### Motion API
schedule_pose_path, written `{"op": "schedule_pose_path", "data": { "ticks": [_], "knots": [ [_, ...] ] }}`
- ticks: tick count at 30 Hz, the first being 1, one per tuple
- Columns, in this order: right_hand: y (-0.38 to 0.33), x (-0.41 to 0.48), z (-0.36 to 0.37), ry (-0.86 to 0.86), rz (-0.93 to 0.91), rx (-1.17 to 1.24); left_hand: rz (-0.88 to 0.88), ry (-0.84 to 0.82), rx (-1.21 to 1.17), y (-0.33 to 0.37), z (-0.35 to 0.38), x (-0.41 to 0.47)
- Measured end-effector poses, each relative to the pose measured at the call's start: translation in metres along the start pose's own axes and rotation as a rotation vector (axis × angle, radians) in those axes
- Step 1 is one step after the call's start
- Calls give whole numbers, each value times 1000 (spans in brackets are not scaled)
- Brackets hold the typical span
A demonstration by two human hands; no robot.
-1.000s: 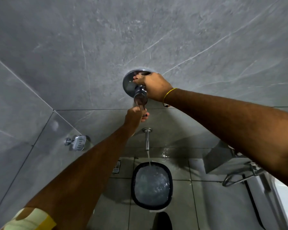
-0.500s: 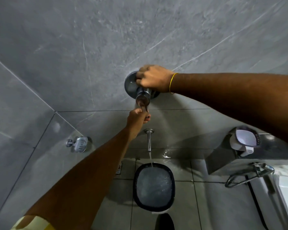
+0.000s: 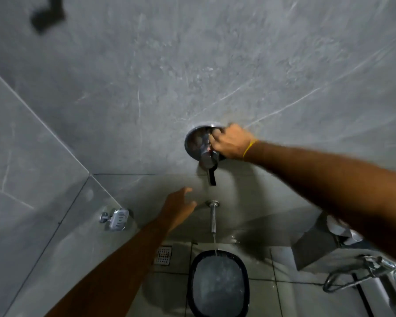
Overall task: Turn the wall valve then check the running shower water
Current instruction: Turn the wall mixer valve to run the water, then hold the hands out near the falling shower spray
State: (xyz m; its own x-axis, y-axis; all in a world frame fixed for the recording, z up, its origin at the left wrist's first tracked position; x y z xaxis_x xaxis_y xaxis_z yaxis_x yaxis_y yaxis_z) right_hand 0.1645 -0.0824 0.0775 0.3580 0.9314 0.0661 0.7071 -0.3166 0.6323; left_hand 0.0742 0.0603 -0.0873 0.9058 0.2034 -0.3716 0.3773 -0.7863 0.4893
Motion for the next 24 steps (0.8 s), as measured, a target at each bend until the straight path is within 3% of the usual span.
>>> {"op": "schedule_pose_path", "data": {
  "ticks": [2,5,9,12,19,24],
  "knots": [
    [3,-11,26,-113,335,289,21,93,36,-11,-25,-9],
    [-2,-27,29,-17,663,696,151,318,74,-4,-83,-26],
    [-14,-52,3,29,762,940,216,501,109,28,-170,-53],
    [3,-78,-48,124,817,897,365,699,158,66,-234,-101],
    [73,-145,-250,600,943,497,634,1012,36,127,-355,-238],
    [83,-165,-353,704,914,318,750,1169,-42,141,-398,-315]
  ]
}}
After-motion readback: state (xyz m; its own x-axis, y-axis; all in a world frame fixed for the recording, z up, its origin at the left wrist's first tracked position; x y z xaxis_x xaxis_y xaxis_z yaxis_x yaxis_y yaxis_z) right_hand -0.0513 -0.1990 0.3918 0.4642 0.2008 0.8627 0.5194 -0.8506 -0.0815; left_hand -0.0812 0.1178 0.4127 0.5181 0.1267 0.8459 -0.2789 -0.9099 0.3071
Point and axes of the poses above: each hand's wrist, its own x-axis towards the middle knuckle, its own z-axis out of the palm, y = z × x, the point moved 9 cm from there along x, towards the middle knuckle, and after that the axes turned 13 degrees about -z, right-handed, at the moved point
